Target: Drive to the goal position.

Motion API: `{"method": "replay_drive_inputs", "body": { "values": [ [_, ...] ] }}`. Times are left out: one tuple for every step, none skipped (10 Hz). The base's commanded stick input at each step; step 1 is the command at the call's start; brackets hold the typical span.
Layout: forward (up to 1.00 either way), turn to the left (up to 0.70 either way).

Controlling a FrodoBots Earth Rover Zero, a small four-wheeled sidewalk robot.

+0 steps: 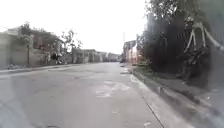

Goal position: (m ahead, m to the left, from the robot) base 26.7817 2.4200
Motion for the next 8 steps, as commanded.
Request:
{"method": "replay_drive_inputs", "body": {
  "values": [
    [1.0, 0.0],
    [1.0, 0.0],
    [1.0, 0.0],
    [1.0, -0.04],
    [1.0, -0.08],
    [1.0, -0.13],
    [1.0, -0.13],
    [1.0, -0.13]
  ]
}}
